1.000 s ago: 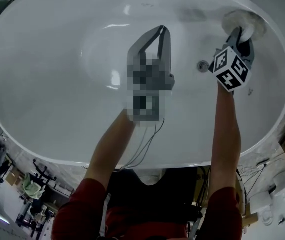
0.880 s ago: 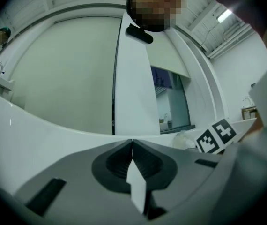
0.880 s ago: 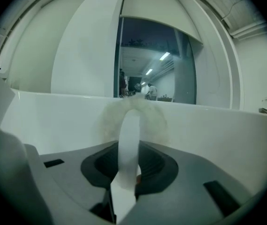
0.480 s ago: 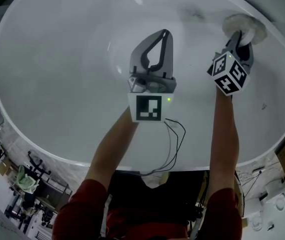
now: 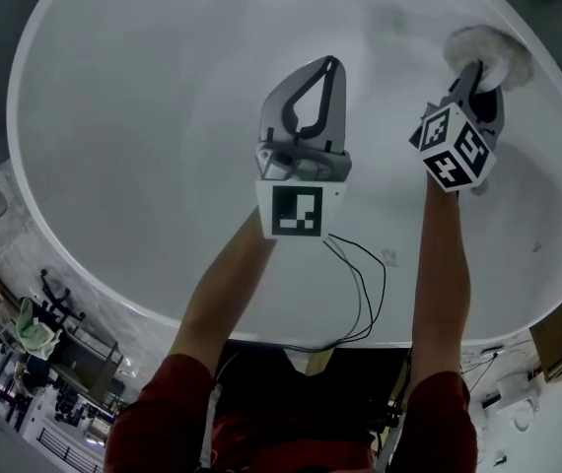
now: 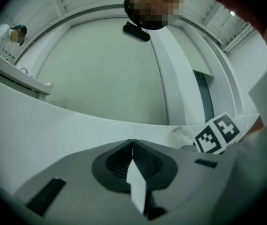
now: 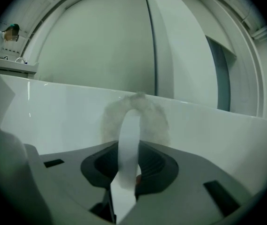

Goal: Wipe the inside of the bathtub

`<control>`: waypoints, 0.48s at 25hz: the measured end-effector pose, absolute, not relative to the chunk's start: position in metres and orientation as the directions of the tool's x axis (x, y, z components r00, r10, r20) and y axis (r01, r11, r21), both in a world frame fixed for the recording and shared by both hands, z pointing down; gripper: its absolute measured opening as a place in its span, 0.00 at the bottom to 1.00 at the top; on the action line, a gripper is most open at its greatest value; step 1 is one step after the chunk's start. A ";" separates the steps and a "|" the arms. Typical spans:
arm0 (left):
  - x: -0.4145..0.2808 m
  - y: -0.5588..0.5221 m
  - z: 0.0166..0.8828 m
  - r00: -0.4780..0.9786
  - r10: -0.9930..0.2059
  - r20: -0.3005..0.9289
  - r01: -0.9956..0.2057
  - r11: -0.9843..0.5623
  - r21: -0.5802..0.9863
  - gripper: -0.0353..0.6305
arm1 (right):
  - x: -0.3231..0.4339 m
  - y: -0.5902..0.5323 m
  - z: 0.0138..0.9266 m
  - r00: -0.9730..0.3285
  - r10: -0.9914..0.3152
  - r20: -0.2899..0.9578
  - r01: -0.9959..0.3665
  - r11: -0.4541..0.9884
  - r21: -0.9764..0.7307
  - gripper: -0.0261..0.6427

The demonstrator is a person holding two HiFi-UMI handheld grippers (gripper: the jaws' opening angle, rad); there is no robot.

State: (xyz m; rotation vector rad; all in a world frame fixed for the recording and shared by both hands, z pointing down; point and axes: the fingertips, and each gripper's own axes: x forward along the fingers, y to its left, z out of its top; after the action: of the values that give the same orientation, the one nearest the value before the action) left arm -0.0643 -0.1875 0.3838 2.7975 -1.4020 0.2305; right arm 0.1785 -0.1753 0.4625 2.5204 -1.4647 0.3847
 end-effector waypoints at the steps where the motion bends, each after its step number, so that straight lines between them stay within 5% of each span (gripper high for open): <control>1: -0.081 -0.195 0.384 0.579 -0.804 0.136 -0.804 -0.591 -0.064 0.08 | 0.163 -0.186 0.462 0.468 -0.823 0.321 -0.875 -0.482 0.040 0.18; 12: -0.245 -0.263 0.390 0.475 -0.865 0.159 -0.866 -0.492 -0.088 0.08 | -0.023 -0.304 0.452 0.344 -0.892 0.293 -0.936 -0.351 0.033 0.18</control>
State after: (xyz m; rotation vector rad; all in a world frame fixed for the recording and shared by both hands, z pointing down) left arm -0.2452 -0.2632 0.3897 2.6944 -1.5812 0.2860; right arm -0.0232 -0.3044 0.4515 2.4093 -1.6616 0.3338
